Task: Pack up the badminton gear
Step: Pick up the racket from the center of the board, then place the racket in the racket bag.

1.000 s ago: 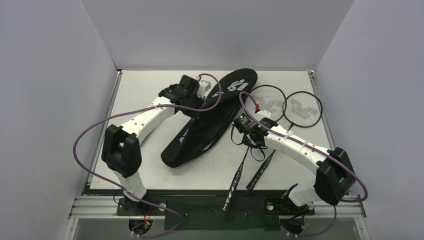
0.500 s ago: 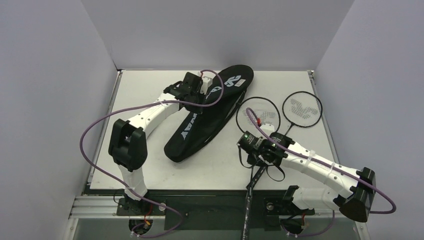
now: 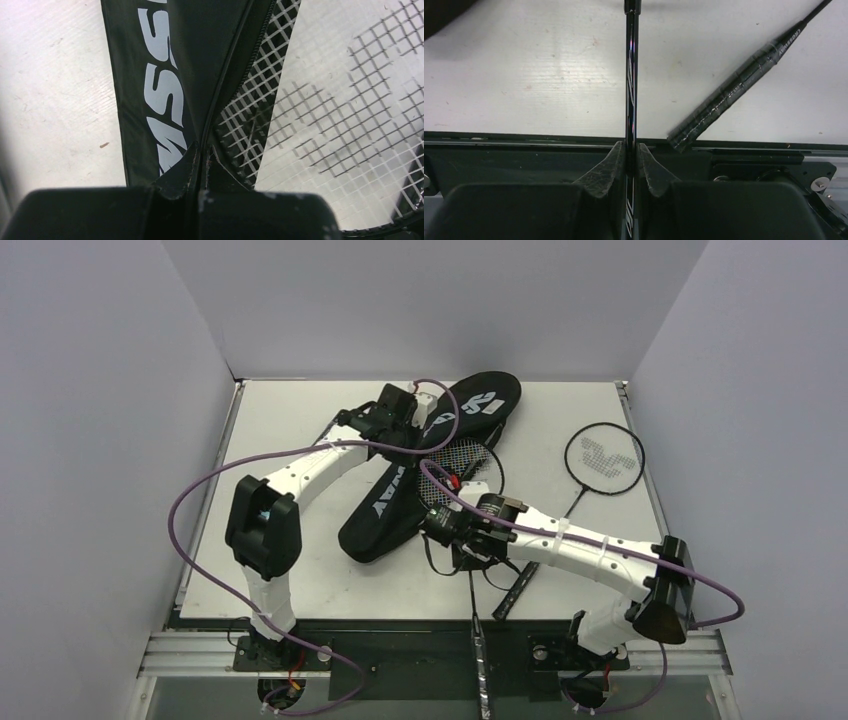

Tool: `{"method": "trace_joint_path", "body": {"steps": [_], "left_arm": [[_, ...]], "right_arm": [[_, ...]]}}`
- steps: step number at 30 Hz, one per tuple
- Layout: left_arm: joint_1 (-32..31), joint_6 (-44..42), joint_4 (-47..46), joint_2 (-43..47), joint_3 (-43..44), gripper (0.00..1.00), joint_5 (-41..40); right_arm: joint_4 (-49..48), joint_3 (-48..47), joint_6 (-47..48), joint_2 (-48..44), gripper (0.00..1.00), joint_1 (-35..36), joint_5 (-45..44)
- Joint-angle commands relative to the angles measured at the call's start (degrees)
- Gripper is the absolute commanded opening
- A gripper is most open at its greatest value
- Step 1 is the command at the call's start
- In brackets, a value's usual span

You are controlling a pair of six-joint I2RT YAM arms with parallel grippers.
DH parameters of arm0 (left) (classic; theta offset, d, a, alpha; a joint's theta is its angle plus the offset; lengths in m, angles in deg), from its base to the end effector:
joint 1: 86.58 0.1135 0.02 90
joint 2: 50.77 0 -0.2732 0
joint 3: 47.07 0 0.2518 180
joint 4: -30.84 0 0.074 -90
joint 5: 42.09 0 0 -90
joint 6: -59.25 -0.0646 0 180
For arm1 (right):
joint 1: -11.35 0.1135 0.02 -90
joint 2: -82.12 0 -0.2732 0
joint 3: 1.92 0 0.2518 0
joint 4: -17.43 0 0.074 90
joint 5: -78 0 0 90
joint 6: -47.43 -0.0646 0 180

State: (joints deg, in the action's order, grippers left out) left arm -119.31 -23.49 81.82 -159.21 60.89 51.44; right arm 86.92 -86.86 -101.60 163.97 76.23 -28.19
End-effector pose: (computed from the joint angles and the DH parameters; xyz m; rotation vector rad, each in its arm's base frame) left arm 0.3718 -0.2437 0.2622 0.5784 2.4370 -0.3719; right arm 0.1382 0.2524 0.2729 -0.0573 2.6854 0.3155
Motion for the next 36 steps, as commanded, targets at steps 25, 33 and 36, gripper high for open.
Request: {"method": "trace_joint_path", "body": {"steps": [25, 33, 36], "left_arm": [[0.2, 1.2, 1.4, 10.2, -6.2, 0.0, 17.2], [0.2, 0.0, 1.9, 9.3, -6.1, 0.0, 17.3], [0.2, -0.3, 2.6, 9.0, -5.7, 0.0, 17.3]], "right_arm": [[-13.4, -10.4, 7.4, 17.3, 0.0, -9.3, -1.8], [-19.6, -9.1, 7.6, 19.3, 0.0, -8.9, 3.7], [-21.5, -8.9, 7.6, 20.0, 0.0, -9.5, 4.4]]}}
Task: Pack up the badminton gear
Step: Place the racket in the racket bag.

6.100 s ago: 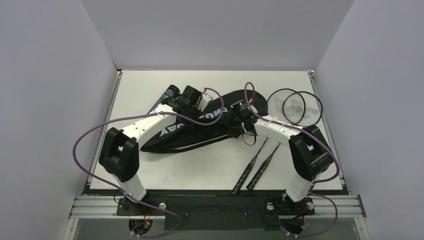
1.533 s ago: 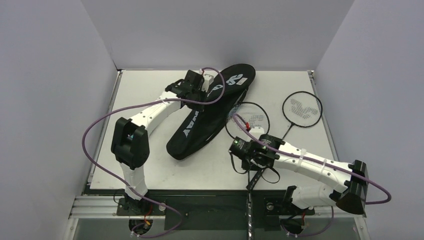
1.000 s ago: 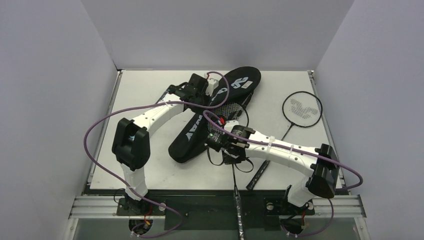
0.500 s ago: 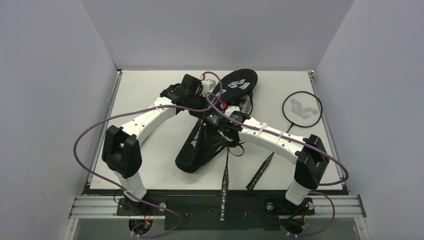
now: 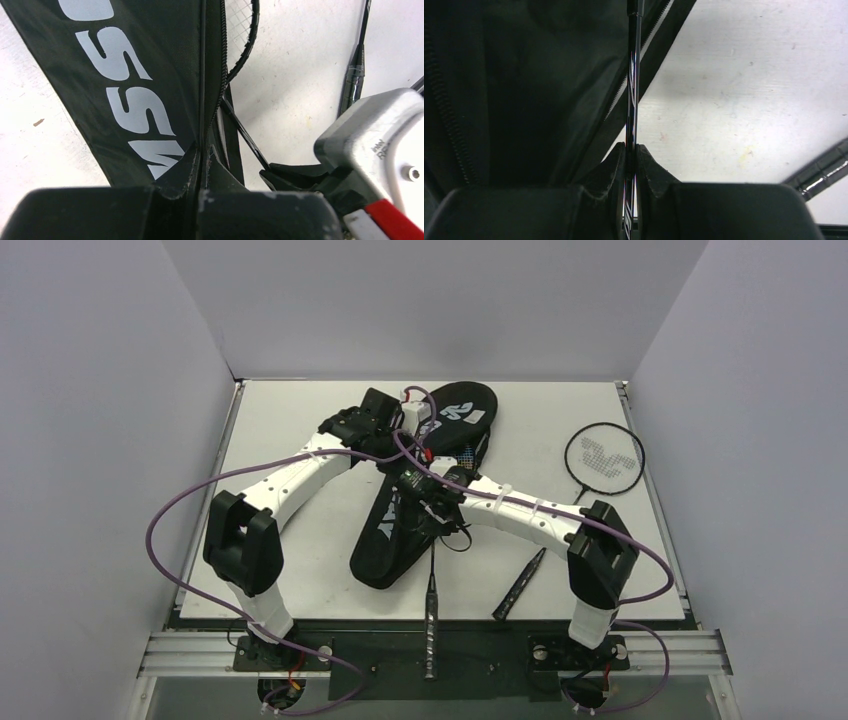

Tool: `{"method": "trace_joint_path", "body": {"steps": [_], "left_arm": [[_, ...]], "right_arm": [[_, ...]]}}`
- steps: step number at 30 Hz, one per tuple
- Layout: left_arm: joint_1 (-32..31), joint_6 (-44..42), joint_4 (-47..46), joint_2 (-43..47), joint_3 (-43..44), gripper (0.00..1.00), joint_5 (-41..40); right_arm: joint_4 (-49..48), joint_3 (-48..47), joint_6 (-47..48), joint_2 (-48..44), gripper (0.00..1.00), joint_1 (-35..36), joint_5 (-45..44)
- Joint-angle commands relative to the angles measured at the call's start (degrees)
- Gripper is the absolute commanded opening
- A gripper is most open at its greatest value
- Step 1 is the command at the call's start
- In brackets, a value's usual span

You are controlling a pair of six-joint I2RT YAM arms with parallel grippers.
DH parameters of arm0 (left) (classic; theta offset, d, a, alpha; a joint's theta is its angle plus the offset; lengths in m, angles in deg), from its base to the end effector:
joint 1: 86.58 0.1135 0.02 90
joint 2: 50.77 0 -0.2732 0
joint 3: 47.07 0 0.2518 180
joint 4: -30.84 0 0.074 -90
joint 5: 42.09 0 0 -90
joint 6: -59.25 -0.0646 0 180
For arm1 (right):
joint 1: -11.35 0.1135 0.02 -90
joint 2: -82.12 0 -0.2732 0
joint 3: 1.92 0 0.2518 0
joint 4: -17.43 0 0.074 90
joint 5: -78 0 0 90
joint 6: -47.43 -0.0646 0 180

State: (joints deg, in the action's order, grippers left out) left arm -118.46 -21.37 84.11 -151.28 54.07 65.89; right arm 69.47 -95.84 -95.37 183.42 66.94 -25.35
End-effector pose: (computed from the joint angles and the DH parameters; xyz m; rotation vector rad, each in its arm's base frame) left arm 0.3324 -0.2302 0.2772 0.6326 2.4799 -0.6828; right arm 0.2343 0.3157 0.2312 0.0200 2.6177 0.4010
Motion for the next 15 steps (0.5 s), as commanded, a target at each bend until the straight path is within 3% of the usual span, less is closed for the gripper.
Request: {"method": "trace_joint_path", "body": {"steps": [1, 15], "left_arm": [[-0.6, -2.6, 0.6, 1.1, 1.1, 0.0, 2.9], [-0.5, -5.9, 6.2, 1.9, 2.6, 0.0, 4.6]], "right_arm": [[-4.5, 0.6, 1.4, 0.5, 0.0, -0.5, 1.6], [-18.3, 6.5, 6.9, -3.3, 0.0, -11.1, 3.2]]}}
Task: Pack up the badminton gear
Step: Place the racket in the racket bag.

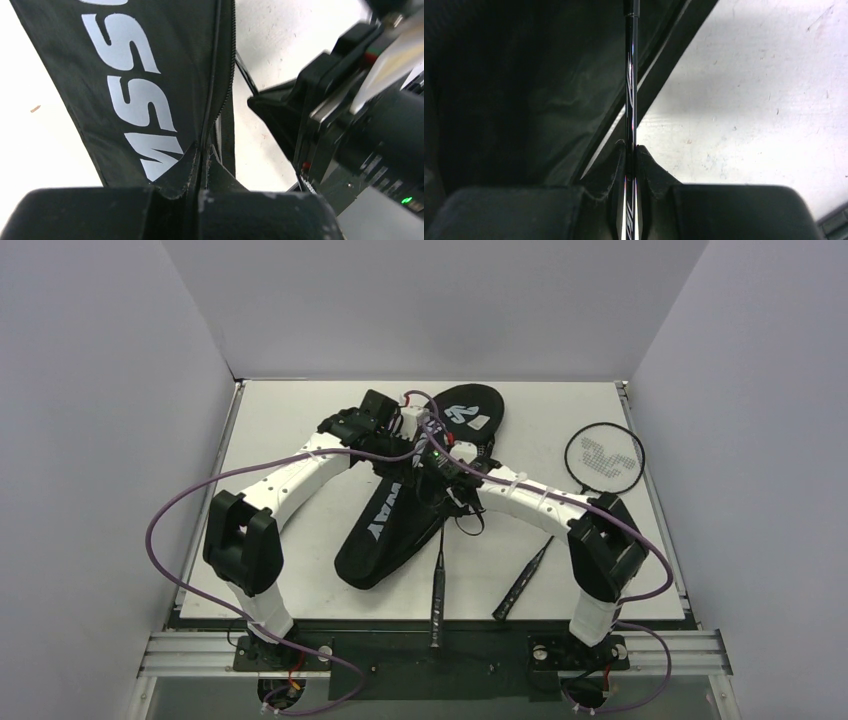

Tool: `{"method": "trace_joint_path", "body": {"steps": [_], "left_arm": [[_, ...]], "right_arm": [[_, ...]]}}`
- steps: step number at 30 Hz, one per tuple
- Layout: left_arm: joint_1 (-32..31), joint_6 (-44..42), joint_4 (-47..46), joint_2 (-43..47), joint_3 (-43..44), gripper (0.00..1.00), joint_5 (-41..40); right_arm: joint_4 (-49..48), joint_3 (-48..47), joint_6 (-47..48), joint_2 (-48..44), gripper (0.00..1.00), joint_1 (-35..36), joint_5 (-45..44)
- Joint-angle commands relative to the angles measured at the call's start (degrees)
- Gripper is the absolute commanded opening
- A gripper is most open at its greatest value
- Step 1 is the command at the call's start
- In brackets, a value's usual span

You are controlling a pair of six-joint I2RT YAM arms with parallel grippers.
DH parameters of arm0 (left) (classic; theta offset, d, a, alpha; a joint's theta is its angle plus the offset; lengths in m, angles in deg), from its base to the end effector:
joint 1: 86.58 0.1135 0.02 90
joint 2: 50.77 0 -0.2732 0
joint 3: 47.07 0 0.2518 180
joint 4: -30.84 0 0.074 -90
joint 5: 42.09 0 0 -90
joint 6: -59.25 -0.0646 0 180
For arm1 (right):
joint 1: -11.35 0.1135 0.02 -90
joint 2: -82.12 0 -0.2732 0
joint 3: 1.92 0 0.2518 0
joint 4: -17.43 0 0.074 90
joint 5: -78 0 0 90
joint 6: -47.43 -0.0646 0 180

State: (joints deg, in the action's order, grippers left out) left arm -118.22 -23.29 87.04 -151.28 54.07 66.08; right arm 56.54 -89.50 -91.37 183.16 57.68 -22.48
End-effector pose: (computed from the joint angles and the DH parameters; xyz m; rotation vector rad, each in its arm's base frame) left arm 0.3284 -0.2260 0.2732 0.6710 2.5172 -0.6618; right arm 0.2852 0.2818 0.2138 0.1331 2.5273 0.4759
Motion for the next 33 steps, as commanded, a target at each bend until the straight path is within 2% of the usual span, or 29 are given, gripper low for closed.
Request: {"method": "trace_joint_path", "body": {"steps": [1, 10, 19, 29, 30, 33], "left_arm": [[-0.7, -4.2, 3.7, 1.9, 2.8, 0.0, 4.7], [-0.9, -5.0, 5.7, 1.5, 3.9, 0.0, 6.2], [-1.3, -5.6, 7.1, 1.9, 4.6, 0.0, 7.2], [-1.4, -6.0, 7.3, 1.6, 3.9, 0.0, 6.9], [-1.4, -5.9, 7.4, 1.4, 3.9, 0.0, 6.9], [-1.4, -5.9, 7.2, 1.5, 3.5, 0.0, 6.7]], "right_arm": [[-6.4, 0.7, 3.2, -3.1, 0.0, -2.1, 0.5], [-16.0, 4.4, 0.6, -4.3, 0.0, -3.5, 1.5], [-20.2, 3.6, -4.6, 1.0, 0.0, -7.2, -5.7], [-21.3, 2.1, -5.6, 6.1, 0.0, -7.1, -2.9], [-21.4, 2.7, -5.6, 6.1, 0.01, -7.1, -2.9], [-22.7, 4.6, -5.7, 5.7, 0.12, -7.2, -2.7]]}}
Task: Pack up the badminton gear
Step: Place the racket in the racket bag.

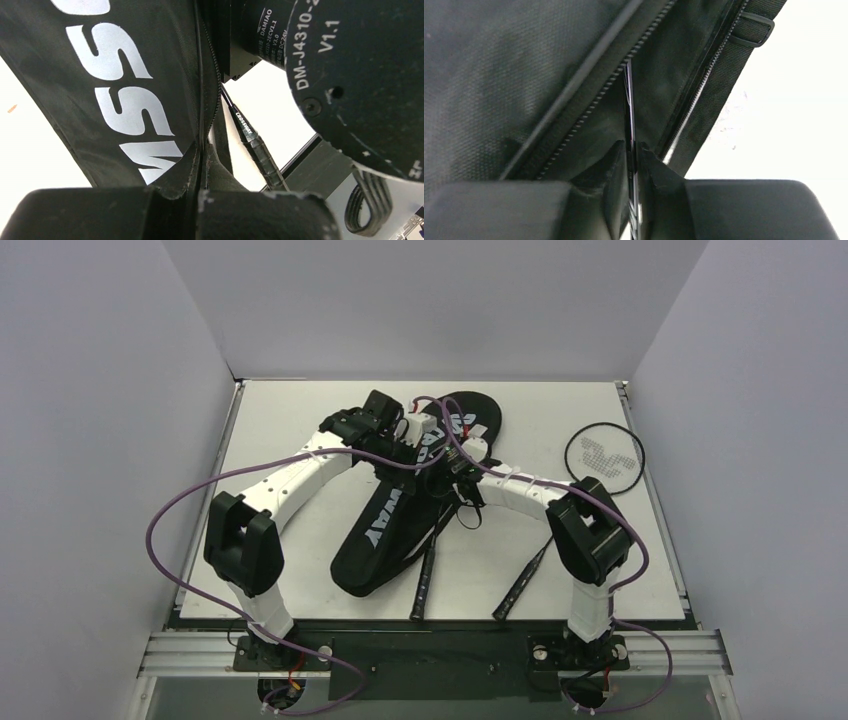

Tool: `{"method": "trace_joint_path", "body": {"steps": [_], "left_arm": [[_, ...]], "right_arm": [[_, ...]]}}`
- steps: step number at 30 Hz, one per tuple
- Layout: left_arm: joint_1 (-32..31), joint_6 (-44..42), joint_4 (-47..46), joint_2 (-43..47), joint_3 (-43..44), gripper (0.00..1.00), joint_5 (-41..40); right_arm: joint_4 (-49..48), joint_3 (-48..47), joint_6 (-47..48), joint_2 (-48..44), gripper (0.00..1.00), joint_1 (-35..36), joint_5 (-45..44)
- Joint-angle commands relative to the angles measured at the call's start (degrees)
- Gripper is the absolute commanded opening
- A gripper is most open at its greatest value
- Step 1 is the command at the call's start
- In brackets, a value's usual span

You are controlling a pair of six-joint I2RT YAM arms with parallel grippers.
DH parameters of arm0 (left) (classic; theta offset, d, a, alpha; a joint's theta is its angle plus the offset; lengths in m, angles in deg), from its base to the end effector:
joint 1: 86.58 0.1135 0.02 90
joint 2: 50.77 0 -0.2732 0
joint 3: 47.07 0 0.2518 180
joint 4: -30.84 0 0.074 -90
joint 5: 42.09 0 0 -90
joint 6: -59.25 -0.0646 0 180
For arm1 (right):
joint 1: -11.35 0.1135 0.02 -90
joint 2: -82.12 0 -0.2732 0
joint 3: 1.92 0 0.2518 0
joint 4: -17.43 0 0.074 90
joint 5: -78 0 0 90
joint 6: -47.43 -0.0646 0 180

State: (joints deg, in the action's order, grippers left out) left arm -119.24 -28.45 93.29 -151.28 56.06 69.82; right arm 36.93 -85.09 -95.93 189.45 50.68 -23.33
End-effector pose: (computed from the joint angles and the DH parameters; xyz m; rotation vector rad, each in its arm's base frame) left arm 0.3142 -0.2300 0.2778 0.8324 2.5367 -0.7081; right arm 0.3410 0.2630 0.1764 0.3919 2.3557 0.5754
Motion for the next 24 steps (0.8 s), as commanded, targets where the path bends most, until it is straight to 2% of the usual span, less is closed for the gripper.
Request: {"method": "trace_joint_path", "body": {"steps": [1, 4, 5, 7, 9, 16, 24], "left_arm": [[-0.3, -0.6, 0.7, 1.5, 1.4, 0.0, 2.8], [0.0, -0.5, 0.4, 1.4, 1.1, 0.0, 2.5], [0.1, -0.5, 0.1, 1.3, 0.9, 0.0, 2.5], [0.1, -0.4, -0.4, 1.2, 0.1, 0.0, 2.4], [0.3, -0.3, -1.1, 0.8, -0.8, 0.0, 2.5], [0.5, -0.9, -5.7, 0.1, -6.3, 0.0, 2.6], [1.3, -1.5, -8.7, 0.5, -11.2, 0.0, 2.3]], "right_arm": [[-3.4, 0.6, -1.0, -1.4, 0.23, 0.0, -1.6], [-6.0, 4.0, -0.6, -4.1, 0.42, 0.7, -0.9], [-6.7, 4.9, -0.6, -5.9, 0.52, 1.0, -0.2], [-8.9, 7.7, -0.9, -8.5, 0.68, 1.4, 1.0], [-11.5, 10.9, -1.6, -11.1, 0.73, 1.8, 2.2], [-13.9, 21.4, -3.0, -18.1, 0.74, 6.5, 3.3], [-13.1, 23.1, -3.9, -14.0, 0.65, 13.1, 2.5]]}}
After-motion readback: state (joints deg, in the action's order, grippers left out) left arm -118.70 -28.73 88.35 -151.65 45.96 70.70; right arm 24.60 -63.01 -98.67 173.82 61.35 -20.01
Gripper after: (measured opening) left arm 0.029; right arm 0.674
